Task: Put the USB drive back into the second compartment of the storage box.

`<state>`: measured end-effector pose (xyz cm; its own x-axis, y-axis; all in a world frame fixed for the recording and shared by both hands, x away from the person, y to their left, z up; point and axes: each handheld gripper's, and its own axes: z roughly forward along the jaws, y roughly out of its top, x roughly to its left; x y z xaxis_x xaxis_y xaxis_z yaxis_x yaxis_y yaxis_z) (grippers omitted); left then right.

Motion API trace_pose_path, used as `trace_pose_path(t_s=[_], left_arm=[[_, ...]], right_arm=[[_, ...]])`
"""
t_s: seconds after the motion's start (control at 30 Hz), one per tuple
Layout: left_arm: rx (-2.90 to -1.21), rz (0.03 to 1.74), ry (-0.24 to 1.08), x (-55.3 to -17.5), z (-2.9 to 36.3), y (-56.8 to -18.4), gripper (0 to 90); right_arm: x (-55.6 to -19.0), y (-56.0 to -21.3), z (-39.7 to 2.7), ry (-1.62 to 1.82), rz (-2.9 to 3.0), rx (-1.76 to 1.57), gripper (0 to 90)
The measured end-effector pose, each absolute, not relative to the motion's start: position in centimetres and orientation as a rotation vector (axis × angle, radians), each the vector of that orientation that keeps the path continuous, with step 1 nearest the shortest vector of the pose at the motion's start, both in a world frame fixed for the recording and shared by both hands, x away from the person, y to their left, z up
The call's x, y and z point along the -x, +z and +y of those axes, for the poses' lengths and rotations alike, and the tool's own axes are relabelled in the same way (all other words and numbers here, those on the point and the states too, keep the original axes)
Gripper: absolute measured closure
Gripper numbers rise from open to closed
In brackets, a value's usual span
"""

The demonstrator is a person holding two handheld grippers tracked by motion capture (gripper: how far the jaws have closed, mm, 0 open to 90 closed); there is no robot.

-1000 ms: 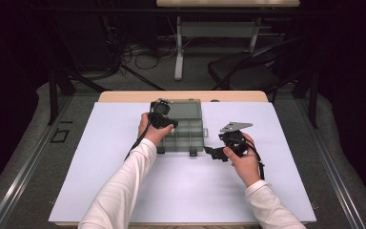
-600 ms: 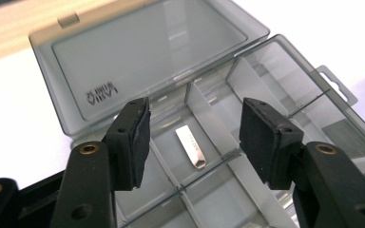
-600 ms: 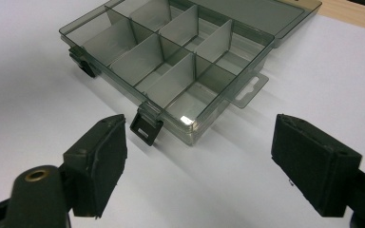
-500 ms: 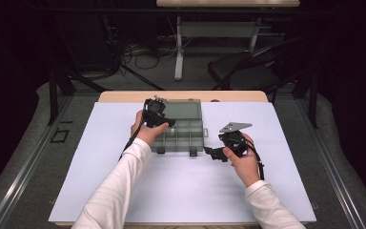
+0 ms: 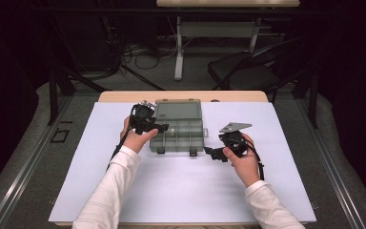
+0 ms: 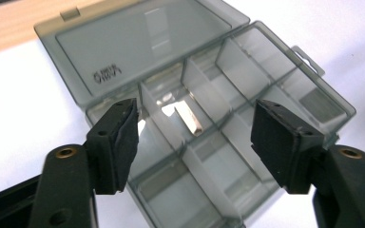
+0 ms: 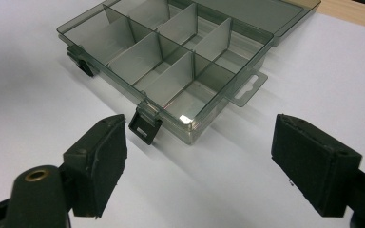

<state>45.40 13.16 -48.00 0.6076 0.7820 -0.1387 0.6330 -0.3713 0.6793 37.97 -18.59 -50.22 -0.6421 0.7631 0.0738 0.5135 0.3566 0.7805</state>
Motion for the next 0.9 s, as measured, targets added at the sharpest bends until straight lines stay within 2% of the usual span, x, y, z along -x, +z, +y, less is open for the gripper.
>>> trace_pose_path(t_s=[0.13,0.47,0.9], left_arm=[[-2.091,1.132,0.229,-44.8,14.1,-48.6,29.4],[-2.085,1.136,0.238,-43.8,15.0,-49.2,29.6],[-2.104,1.191,0.216,-43.8,16.2,-50.9,33.7]], right_arm=[[-38.0,-50.3,-18.5,1.164,2.324,-1.135,19.2],[-37.9,-50.2,-18.6,1.176,2.315,-1.122,19.1],[-38.1,-50.3,-18.6,1.176,2.322,-1.126,19.2]])
